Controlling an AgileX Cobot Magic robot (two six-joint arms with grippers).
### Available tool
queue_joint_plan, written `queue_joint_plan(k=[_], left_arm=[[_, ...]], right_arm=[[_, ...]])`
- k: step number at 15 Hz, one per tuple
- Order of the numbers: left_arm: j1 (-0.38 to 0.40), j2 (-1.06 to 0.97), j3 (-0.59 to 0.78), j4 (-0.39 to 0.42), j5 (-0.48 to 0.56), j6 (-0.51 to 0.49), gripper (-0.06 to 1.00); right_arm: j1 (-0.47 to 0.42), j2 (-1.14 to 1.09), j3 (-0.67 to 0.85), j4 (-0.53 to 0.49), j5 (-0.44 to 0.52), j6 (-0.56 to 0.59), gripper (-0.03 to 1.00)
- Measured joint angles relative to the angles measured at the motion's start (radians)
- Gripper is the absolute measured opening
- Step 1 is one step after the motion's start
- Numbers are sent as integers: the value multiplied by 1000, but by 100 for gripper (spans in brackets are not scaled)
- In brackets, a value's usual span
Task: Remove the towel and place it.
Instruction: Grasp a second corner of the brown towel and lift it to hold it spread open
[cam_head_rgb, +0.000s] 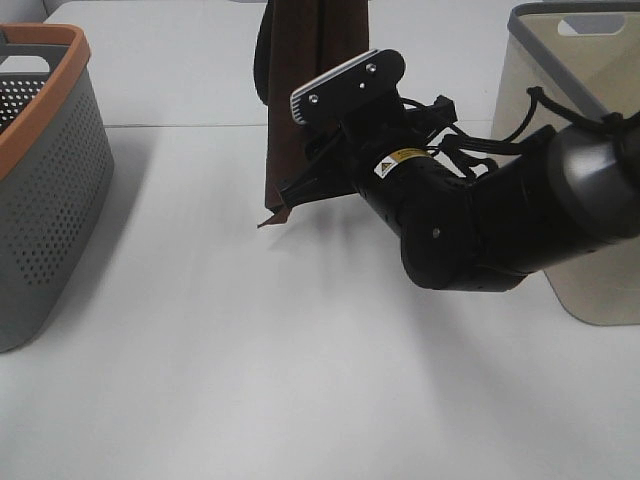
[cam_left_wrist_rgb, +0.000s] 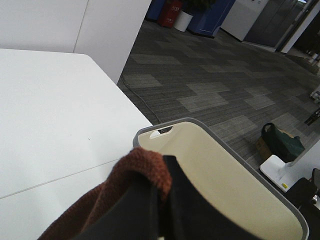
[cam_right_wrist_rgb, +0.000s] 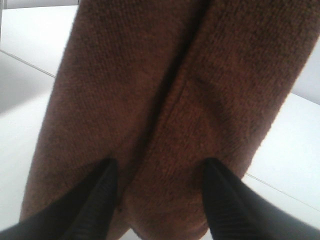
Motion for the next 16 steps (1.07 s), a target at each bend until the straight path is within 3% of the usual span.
queue_joint_plan(k=[4, 7, 15, 16], left_arm=[[0, 0, 0, 0, 4, 0, 0], [0, 0, 0, 0, 4, 0, 0], [0, 0, 0, 44, -28, 38, 0], [0, 0, 0, 59, -34, 38, 0]], right_arm=[[0, 39, -51, 13, 0, 17, 55], [0, 39, -66, 91, 0, 17, 53], [0, 39, -68, 212, 0, -69, 0], [0, 39, -68, 233, 3, -89, 0]])
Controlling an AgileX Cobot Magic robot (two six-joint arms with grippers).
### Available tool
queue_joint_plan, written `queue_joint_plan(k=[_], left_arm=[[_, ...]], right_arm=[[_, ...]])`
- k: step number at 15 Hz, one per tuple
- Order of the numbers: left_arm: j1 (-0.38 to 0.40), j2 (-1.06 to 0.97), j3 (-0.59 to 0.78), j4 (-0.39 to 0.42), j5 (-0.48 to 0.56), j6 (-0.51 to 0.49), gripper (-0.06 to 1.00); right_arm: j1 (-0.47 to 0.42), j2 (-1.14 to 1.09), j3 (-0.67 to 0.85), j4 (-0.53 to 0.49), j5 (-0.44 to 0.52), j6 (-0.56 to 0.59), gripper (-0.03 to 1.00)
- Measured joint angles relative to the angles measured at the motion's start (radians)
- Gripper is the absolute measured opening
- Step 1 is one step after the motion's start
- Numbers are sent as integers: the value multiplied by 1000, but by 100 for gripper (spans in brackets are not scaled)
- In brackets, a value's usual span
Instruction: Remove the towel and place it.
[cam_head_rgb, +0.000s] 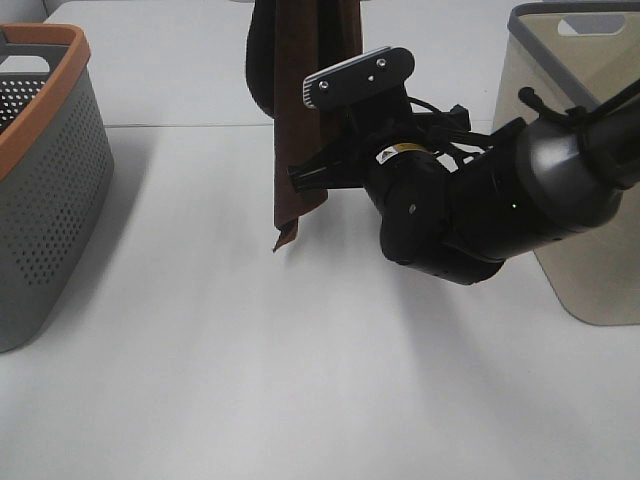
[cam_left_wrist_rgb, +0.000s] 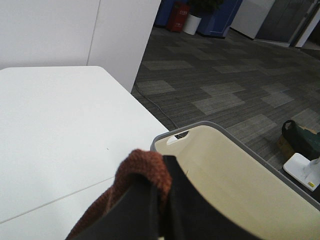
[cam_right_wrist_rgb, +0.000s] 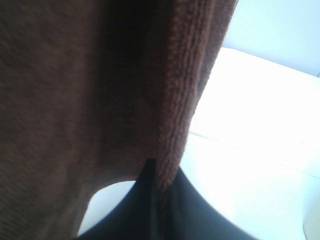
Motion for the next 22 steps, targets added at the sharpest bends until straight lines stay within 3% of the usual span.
queue_joint_plan(k=[3, 6, 8, 10, 13, 15, 18, 22], left_arm=[[0, 0, 0, 88, -12, 0, 0], [21, 0, 0, 156, -18, -22, 0], [65, 10, 0, 167, -10, -56, 0], [125, 40, 0, 171, 61, -80, 0], [200, 72, 0, 177, 167, -86, 0], [244, 72, 0, 177, 187, -86, 0], [281, 87, 0, 181, 141, -62, 0], [280, 167, 0, 182, -70, -2, 0]], right_arm=[[0, -51, 0, 18, 62, -21, 0], [-7, -140, -3, 18, 199, -43, 0], [-45, -173, -34, 18, 380, -76, 0], [-124, -181, -99, 18, 639, -80, 0], [-270, -181, -221, 6, 954, -80, 0], [-364, -181, -319, -3, 1095, -80, 0], [-448, -179, -450, -12, 1126, -80, 0], [-501, -105, -654, -12, 1105, -70, 0]])
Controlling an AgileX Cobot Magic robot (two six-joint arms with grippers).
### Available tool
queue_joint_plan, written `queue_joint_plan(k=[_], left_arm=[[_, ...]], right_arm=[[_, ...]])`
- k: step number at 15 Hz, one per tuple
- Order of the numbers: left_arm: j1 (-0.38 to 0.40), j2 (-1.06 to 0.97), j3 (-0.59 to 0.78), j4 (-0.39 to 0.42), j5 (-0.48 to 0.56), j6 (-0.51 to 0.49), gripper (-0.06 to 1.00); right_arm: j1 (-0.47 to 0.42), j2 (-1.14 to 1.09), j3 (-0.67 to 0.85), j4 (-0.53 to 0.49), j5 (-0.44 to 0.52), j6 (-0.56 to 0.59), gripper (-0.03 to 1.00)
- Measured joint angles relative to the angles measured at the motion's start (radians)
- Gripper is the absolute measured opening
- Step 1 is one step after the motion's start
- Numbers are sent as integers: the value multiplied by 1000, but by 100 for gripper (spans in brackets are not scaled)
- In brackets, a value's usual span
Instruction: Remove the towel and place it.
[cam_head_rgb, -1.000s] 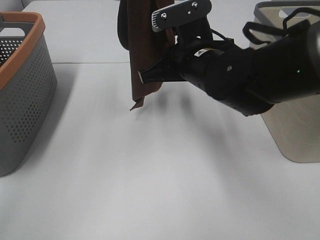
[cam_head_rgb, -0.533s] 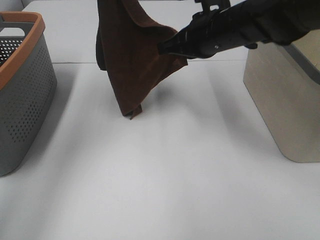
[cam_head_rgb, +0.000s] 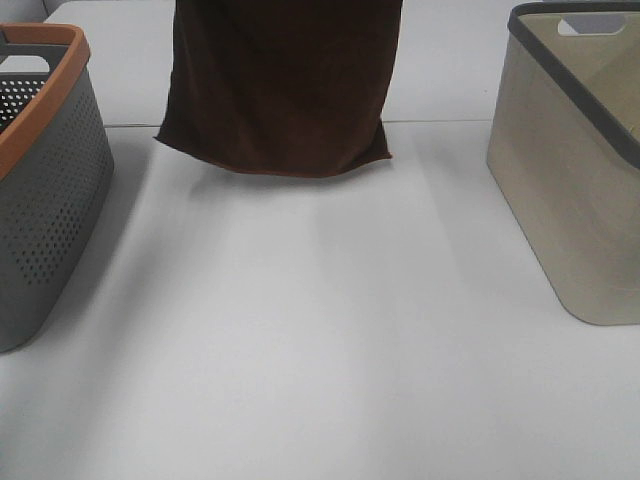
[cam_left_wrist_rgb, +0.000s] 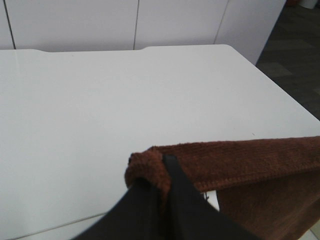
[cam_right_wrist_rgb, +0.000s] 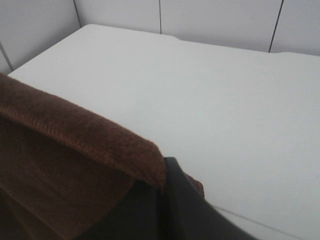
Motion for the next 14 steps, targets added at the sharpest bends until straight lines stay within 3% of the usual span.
queue_joint_plan(k=[1, 2, 3, 6, 10, 11, 14], left_arm=[[0, 24, 0, 0, -53, 6, 0], [0, 70, 0, -1, -182, 32, 0], [-1, 88, 0, -1, -221, 36, 0], [-4, 135, 0, -3, -232, 35, 0], [-4, 174, 0, 3, -86, 25, 0], [-4, 191, 0, 42, -14, 26, 0], [-4, 219, 0, 125, 156, 23, 0]], right_arm=[[-9, 31, -52, -1, 8, 9, 0], [-27, 81, -149, -7, 74, 32, 0], [-37, 108, -189, -10, 127, 66, 0], [-60, 181, -262, -107, 238, 225, 0], [-63, 236, -266, -299, 362, 373, 0], [-63, 251, -266, -357, 406, 425, 0], [-63, 256, -266, -403, 476, 464, 0]])
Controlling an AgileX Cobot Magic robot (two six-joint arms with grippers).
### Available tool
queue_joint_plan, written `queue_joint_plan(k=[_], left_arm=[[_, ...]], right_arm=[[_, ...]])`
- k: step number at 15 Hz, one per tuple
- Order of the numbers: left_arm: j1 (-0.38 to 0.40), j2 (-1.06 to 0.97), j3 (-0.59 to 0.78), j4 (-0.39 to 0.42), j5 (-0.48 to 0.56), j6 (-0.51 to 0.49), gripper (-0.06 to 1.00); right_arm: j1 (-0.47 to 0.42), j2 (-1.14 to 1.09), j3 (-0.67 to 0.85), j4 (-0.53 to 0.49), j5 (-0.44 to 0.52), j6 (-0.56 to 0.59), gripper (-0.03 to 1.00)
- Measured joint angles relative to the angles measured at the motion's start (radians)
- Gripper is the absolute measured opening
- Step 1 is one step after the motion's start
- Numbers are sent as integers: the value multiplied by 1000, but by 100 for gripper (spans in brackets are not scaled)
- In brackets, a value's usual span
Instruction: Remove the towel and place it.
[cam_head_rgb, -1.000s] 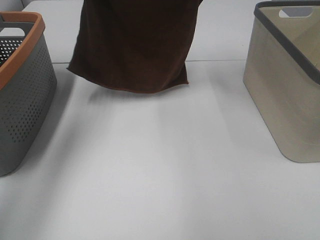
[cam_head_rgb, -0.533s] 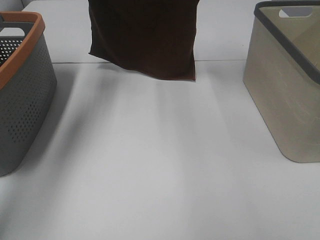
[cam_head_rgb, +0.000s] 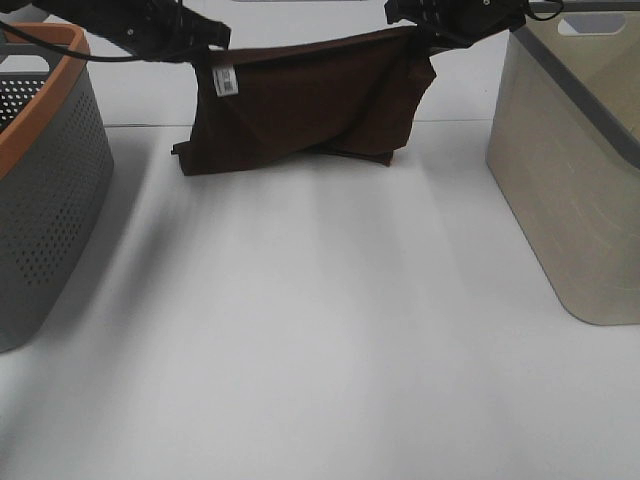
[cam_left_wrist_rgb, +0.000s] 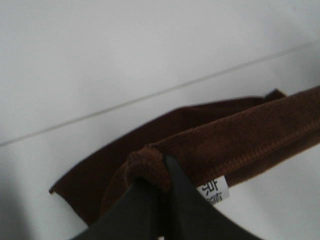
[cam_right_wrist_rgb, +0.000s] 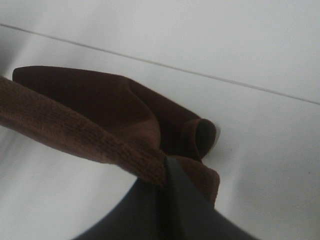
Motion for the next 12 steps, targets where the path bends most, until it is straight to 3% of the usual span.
queue_joint_plan(k=[7, 12], left_arm=[[-5, 9, -2, 215, 427, -220, 0], [-9, 9, -2, 234, 677, -239, 0]], right_arm=[[4, 1, 0, 14, 278, 84, 0], [27, 1, 16, 23, 446, 105, 0]])
